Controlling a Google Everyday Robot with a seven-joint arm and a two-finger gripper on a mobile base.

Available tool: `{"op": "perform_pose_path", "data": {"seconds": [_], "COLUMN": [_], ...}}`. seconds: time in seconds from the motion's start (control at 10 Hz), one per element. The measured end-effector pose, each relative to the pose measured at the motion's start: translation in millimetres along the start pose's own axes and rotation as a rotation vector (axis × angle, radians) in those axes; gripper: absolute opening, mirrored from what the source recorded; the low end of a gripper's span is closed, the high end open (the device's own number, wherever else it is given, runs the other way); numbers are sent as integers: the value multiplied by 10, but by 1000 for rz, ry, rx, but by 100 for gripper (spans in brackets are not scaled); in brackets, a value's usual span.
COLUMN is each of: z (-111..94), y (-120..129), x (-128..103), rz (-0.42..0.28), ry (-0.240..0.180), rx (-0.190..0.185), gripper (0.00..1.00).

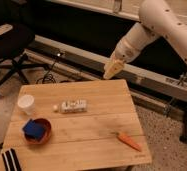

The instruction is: Move the arm in a circular motion

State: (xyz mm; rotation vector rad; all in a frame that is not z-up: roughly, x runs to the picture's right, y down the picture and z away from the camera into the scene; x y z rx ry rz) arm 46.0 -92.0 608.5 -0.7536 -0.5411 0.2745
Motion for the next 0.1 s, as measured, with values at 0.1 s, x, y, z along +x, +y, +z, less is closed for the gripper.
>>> {"op": "perform_pose_path", "data": {"seconds": [0.1], "z": [45], "y": [-132], "x": [-71], "rz": [-22], "ry": [-2], "rx": [-2], "gripper": [51]}}
